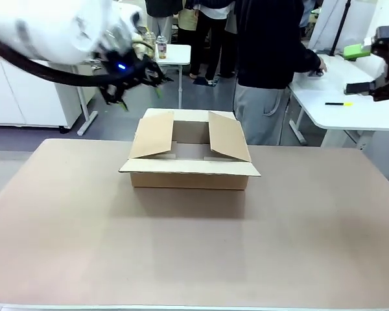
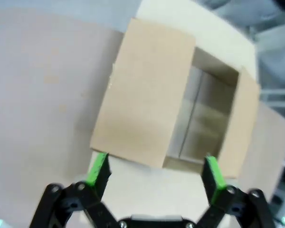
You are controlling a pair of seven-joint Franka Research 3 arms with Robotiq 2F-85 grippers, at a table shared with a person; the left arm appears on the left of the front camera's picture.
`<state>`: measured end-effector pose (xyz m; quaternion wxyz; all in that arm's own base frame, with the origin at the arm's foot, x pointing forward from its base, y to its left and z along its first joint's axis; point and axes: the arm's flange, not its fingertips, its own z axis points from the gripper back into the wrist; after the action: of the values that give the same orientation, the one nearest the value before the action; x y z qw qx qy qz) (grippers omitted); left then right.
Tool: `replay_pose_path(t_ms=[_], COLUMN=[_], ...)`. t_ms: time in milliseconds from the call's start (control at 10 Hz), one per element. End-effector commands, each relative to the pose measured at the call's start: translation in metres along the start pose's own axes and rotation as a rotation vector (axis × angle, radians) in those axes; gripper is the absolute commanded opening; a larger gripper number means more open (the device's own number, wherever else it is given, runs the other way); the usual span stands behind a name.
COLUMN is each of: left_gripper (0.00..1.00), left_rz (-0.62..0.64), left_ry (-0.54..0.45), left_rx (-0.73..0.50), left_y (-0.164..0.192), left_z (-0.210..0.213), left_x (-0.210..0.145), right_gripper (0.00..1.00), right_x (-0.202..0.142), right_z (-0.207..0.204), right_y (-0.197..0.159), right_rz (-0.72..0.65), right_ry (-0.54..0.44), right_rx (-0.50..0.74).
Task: Pack the gift set into the box.
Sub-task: Place both hands on the side flaps of the Package Box and spread them outward.
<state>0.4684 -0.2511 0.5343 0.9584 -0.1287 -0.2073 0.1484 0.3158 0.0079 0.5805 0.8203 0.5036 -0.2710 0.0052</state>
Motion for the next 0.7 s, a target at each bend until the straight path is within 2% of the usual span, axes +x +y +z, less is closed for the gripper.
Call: replay_pose_path(t_ms=[0,200,500,600], left_gripper=[1.0,1.0,1.0,1.0], left_rz=[-0.013,-0.049,-0.191,-0.222], left_ry=[0.052,0.08,0.163,0.157], left_rx=[0.151,0.22,0.308,0.333], left_y=[-0.055,-0.076,-0.105,-0.109], left_z=[-0.041,-0.069,-0.128,-0.142], left_x=[0.021,0.031,0.033,0.033], right_gripper=[1.0,1.0,1.0,1.0], right_x=[0.003,0.003,0.003,0.003], right_z=[-0.003,-0.003,-0.003,-0.003], right_y=[0.001,0.001,0.001,0.001], right_rz=[0.025,0.025,0.025,0.025], right_ry=[-0.011,-0.011,-0.011,-0.011], right_rx=[0.024,0.024,0.024,0.024])
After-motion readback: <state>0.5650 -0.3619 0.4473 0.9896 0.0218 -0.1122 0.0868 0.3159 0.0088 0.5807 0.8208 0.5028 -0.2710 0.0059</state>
